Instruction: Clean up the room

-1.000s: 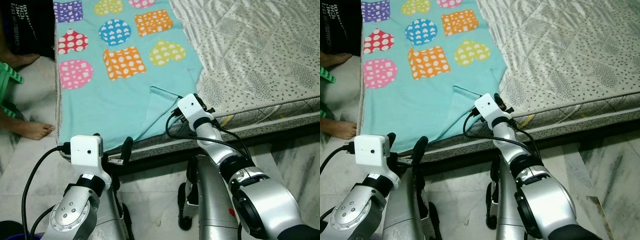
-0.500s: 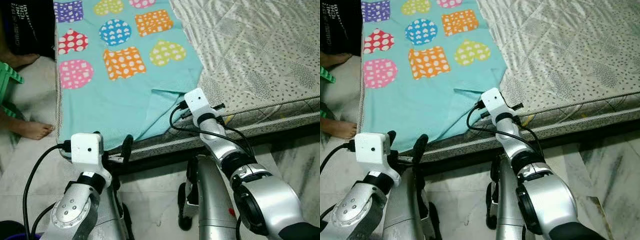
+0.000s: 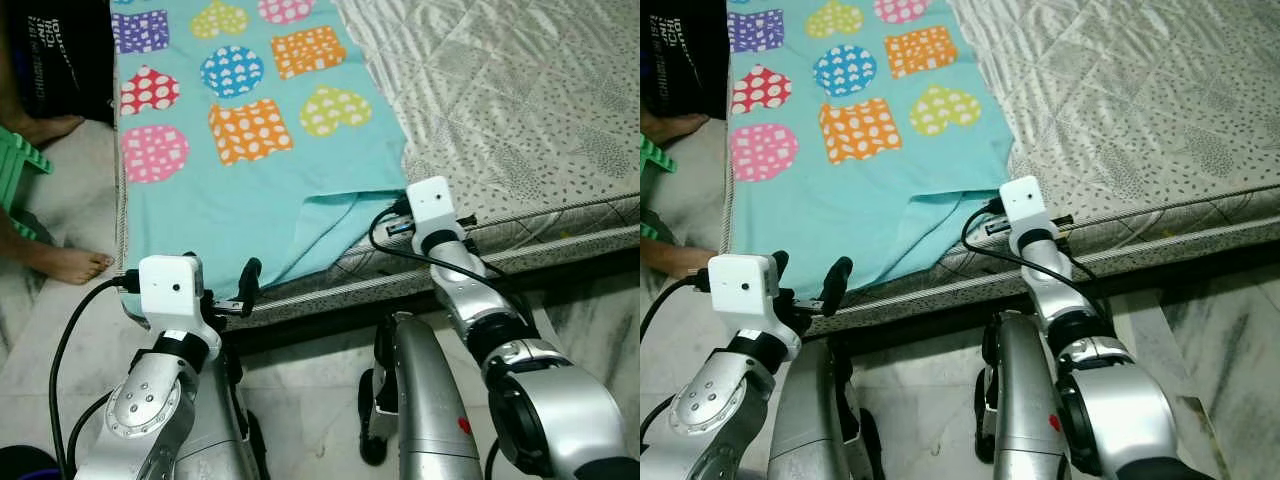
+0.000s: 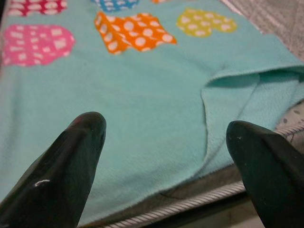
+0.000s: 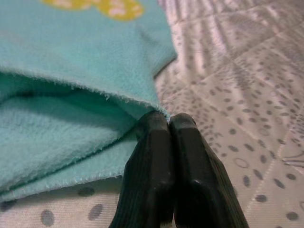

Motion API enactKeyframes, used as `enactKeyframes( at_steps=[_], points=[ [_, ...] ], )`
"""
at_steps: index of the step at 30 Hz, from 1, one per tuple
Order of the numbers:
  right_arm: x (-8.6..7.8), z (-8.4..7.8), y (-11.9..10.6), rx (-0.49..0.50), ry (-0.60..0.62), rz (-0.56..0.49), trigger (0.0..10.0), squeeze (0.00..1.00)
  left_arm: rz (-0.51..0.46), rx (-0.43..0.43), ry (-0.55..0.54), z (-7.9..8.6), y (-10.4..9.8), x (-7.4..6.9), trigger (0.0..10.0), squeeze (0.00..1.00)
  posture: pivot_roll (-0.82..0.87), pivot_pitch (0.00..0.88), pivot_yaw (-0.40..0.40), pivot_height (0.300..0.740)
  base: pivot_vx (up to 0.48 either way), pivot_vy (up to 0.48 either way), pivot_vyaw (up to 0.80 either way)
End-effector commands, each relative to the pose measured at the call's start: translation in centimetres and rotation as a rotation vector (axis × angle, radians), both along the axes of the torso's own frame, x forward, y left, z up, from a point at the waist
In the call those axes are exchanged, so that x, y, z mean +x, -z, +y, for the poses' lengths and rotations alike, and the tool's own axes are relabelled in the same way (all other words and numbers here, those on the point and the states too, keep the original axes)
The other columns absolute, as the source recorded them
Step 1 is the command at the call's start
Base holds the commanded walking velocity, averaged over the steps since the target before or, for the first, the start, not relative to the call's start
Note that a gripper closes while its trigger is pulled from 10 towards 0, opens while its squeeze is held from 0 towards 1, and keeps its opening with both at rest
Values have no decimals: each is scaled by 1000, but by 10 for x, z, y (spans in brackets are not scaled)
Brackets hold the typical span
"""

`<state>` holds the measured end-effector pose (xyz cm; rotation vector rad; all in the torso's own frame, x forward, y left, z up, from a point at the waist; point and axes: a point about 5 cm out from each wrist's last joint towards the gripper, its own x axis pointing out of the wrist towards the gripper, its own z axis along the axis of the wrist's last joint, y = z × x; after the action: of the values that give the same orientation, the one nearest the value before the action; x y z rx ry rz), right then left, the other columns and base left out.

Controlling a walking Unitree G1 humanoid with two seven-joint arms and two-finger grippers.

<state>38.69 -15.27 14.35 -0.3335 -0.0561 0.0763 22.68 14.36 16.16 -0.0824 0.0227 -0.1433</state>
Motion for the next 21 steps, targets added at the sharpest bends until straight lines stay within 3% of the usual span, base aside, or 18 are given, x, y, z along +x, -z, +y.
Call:
enactKeyframes(
  at_steps=[1,13,14,15,16,17,18,21],
  points=[
    [-7,-13,8,33,3,6,0,0,3,15,-18,7,3,0,10000,0,5,211,56,510,0,0,0],
    [-31,-50,18,45,-2,14,0,0,-18,19,-15,10,5,10,10000,0,-37,159,61,510,0,0,0],
    [-35,-53,20,53,-9,29,706,0,-21,19,-14,10,5,11,10000,0,-43,154,62,510,0,0,0],
    [-36,-54,21,54,-12,36,706,0,-21,19,-13,10,5,11,10000,0,-44,151,62,510,0,0,0],
    [-38,-55,23,58,-24,54,1686,0,-23,19,-13,10,5,12,10000,0,-48,147,63,510,0,0,0],
    [-39,-54,25,62,-33,66,1686,0,-24,19,-13,11,6,13,10000,0,-48,147,63,510,0,0,0],
    [-41,-52,29,62,-64,96,10000,0,-26,20,-13,11,6,14,10000,0,-51,141,63,510,0,0,0],
    [-45,-47,36,66,-91,144,10000,0,-28,18,-12,10,7,15,10000,0,-53,136,63,510,0,0,0]
  ],
)
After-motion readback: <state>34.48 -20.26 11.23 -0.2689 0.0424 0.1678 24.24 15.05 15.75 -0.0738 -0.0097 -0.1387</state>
